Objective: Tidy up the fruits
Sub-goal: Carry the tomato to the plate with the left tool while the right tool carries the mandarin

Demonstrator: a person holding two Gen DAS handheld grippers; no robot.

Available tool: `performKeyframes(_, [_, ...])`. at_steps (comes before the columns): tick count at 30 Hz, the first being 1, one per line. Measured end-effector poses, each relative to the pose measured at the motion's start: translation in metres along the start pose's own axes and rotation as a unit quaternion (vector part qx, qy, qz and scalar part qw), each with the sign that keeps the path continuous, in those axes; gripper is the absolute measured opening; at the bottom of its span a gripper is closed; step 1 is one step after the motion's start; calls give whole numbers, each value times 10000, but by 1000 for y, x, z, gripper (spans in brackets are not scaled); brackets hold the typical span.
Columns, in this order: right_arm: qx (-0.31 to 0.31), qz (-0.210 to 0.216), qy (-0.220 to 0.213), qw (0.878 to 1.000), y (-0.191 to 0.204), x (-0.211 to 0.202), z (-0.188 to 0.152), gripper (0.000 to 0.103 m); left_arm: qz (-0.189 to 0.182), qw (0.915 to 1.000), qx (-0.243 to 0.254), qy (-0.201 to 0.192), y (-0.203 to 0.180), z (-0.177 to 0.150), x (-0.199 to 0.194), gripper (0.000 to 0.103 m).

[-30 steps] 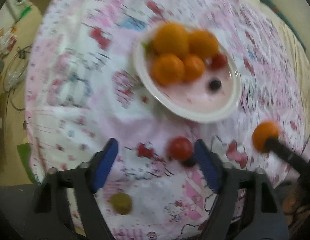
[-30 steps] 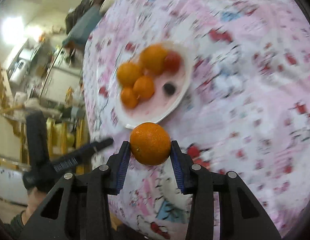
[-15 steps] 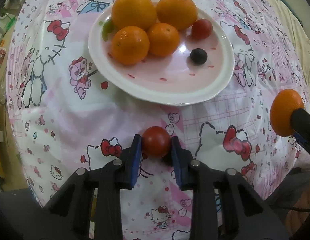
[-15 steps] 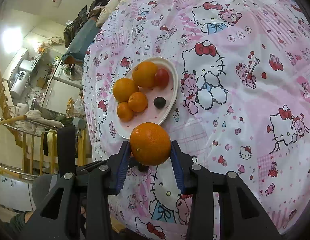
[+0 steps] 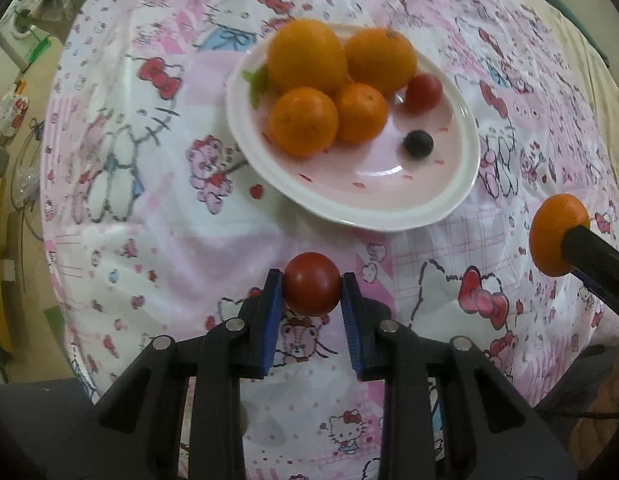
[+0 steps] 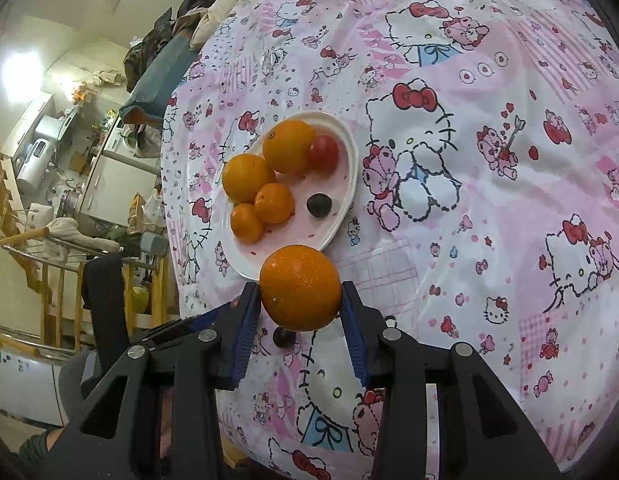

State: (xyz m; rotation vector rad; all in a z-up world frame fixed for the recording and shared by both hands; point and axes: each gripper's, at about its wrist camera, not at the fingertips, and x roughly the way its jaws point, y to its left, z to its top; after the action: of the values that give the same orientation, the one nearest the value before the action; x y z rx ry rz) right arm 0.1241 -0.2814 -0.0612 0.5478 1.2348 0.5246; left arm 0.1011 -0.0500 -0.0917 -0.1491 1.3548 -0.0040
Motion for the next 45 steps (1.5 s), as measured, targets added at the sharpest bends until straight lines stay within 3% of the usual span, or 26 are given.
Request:
performKeyframes(13, [-228,-77,21,9997,12,2,-1,42,271,9981,-365,-419,44,-8,-24,25])
performKeyframes(17, [-264,-78,-108,9996,12,-13,1,42,228,9969,-487,-574,52,-7,-36,25])
performKeyframes(21, [-483,-175,-344,9981,17,-34,8,42,-122,9948,-708,-723,61,-5,-60,25])
performKeyframes(30, [-801,-181,-624,9947,25,-57,41,42,-127,9914,-437,-1227,61,25,-101,25])
performKeyframes(40, [-525,-133,-470,9974,9,-29,73,42,31,9938,-168,-1103,45,68,-79,25])
performKeyframes(45, [-556,-266,-210,9979,6,-3,82,42,-218,9962,-260,-799,41,83,-50,25])
